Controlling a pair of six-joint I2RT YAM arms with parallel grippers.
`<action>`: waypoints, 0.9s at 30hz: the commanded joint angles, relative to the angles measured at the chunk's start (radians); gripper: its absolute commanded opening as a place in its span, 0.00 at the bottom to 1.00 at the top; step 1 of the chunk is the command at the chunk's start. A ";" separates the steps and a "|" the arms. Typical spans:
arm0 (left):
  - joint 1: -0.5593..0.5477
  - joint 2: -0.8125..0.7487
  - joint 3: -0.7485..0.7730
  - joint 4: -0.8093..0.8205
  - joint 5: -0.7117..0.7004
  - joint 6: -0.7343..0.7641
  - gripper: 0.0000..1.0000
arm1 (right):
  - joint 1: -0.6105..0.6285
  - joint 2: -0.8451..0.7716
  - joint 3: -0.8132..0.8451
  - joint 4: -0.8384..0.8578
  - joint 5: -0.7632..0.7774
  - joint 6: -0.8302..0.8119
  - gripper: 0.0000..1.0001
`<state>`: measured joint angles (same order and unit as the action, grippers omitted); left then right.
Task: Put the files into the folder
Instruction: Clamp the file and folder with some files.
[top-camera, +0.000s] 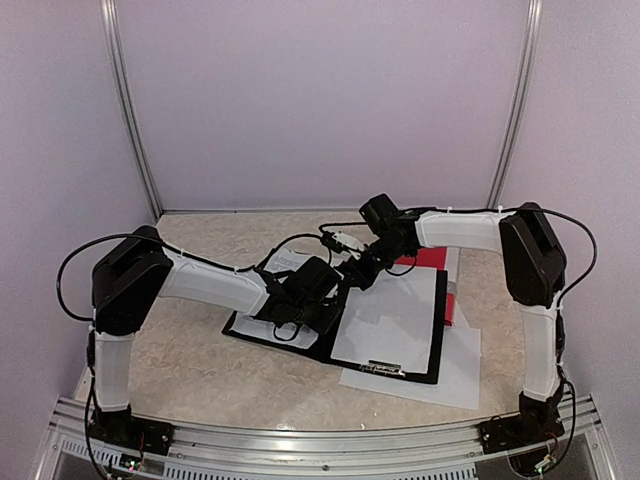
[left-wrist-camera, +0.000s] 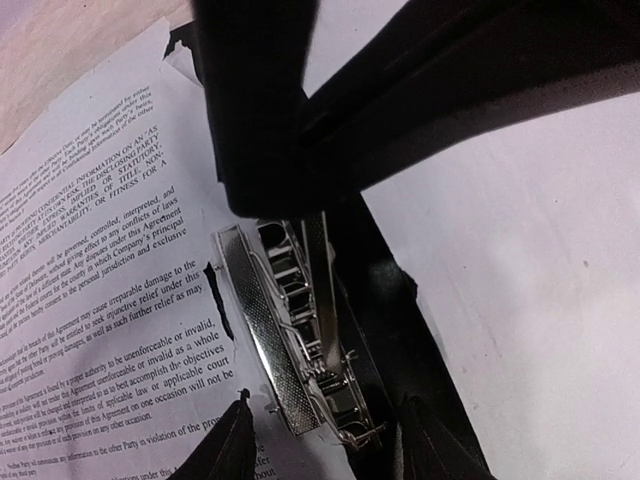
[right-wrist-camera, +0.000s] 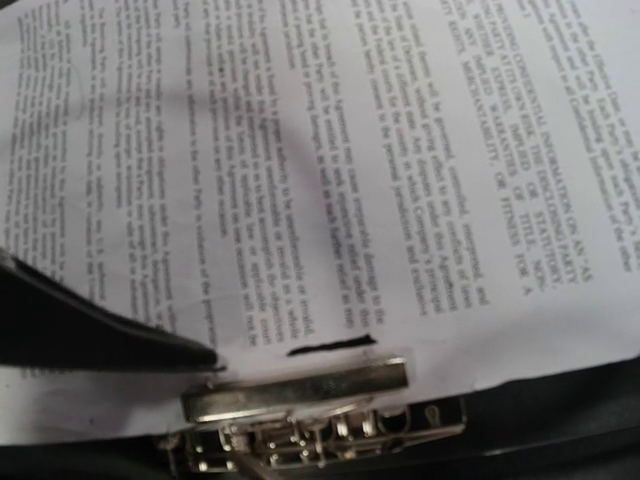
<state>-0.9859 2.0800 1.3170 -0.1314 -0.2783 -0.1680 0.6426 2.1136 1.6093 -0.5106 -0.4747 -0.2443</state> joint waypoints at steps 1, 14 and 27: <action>-0.002 0.031 -0.017 0.173 -0.001 0.083 0.45 | 0.030 0.025 0.023 -0.022 -0.062 -0.007 0.00; 0.015 0.040 -0.128 0.311 0.040 0.059 0.34 | 0.031 0.051 0.048 -0.032 -0.064 -0.001 0.00; 0.023 0.014 -0.217 0.365 0.059 0.025 0.33 | 0.027 0.132 0.125 -0.058 -0.007 -0.013 0.00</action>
<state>-0.9688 2.0888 1.1301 0.2520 -0.2615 -0.1329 0.6479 2.1841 1.7012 -0.5400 -0.4843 -0.2523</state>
